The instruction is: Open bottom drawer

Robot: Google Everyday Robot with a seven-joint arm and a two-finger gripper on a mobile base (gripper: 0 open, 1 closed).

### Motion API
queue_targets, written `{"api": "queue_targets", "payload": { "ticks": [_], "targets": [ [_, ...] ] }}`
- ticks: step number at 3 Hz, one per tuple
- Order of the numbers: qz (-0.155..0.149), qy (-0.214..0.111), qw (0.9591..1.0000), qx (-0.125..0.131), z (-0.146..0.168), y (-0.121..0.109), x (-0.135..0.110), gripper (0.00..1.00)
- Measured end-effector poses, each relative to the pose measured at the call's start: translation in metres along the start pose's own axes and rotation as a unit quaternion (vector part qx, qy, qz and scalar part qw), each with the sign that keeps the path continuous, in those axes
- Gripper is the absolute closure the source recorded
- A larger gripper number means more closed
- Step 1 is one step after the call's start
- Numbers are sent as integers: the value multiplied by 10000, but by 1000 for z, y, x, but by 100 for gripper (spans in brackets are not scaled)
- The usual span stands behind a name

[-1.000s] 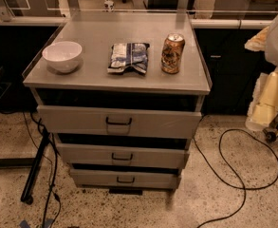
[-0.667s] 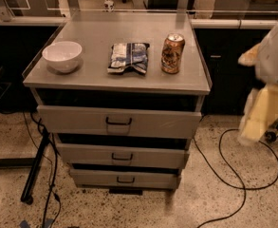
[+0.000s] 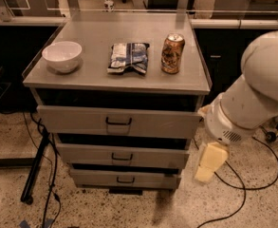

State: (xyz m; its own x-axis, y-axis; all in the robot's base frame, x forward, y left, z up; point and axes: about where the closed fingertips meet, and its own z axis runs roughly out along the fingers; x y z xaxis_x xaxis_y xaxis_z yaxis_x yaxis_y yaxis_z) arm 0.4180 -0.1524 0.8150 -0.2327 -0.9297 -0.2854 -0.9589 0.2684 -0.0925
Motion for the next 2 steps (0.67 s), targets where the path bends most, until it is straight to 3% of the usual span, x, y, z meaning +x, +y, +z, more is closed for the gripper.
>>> {"api": "queue_targets", "payload": {
  "ticks": [2],
  "targets": [
    [-8, 22, 10000, 41, -4, 0, 1, 0]
  ]
}}
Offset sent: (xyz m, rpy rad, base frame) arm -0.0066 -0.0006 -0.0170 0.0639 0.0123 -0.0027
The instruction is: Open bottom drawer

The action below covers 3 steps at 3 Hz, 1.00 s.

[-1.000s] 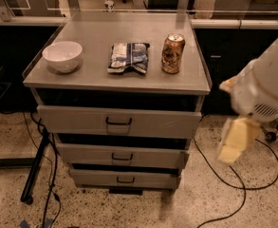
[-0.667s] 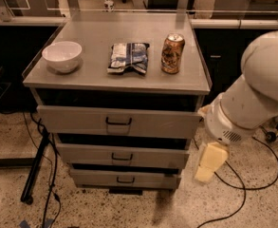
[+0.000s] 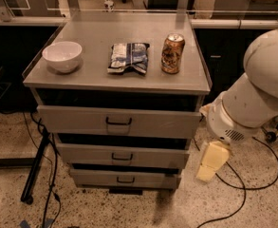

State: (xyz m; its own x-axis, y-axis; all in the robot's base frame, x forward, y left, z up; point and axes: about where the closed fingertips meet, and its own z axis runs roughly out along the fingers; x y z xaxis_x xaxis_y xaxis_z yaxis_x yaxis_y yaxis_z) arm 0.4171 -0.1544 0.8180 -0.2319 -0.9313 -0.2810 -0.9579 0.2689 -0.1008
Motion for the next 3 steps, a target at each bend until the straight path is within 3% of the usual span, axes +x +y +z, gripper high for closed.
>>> {"api": "queue_targets", "payload": {
  "ticks": [2, 3],
  "targets": [
    [84, -548, 9982, -245, 113, 7, 15, 0],
    [333, -614, 9960, -562, 161, 10, 24, 0]
  ]
}}
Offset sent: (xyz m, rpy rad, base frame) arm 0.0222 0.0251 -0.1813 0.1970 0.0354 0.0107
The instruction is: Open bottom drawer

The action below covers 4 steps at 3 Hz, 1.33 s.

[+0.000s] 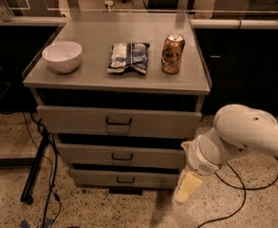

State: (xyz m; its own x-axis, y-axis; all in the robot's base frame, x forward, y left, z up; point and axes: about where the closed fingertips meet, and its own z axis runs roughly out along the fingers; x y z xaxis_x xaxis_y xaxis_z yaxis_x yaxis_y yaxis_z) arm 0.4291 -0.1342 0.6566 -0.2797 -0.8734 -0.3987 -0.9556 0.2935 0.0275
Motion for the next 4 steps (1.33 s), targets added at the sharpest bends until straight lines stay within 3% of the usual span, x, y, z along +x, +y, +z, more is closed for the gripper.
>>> {"api": "queue_targets", "payload": {
  "ticks": [1, 2, 4],
  "targets": [
    [27, -10, 10000, -53, 6, 0, 2, 0],
    [196, 24, 9998, -97, 34, 12, 13, 0],
    [592, 184, 9970, -457, 140, 19, 46, 0]
  ]
}}
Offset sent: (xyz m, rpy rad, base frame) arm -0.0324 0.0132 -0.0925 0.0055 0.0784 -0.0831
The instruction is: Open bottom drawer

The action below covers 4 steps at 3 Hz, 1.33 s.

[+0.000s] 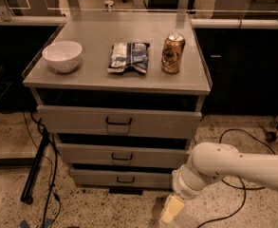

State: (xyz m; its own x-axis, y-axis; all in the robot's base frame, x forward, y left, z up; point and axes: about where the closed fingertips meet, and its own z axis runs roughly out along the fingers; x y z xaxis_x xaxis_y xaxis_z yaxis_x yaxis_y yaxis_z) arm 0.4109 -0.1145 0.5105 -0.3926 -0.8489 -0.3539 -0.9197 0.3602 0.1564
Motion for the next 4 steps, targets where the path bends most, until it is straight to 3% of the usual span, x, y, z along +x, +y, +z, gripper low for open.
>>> {"api": "queue_targets", "payload": {
  "ticks": [2, 3, 4],
  "targets": [
    [50, -151, 9999, 61, 7, 4, 1, 0],
    [228, -601, 9979, 110, 47, -10, 4, 0],
    [325, -761, 9966, -17, 93, -19, 3, 0]
  ]
}}
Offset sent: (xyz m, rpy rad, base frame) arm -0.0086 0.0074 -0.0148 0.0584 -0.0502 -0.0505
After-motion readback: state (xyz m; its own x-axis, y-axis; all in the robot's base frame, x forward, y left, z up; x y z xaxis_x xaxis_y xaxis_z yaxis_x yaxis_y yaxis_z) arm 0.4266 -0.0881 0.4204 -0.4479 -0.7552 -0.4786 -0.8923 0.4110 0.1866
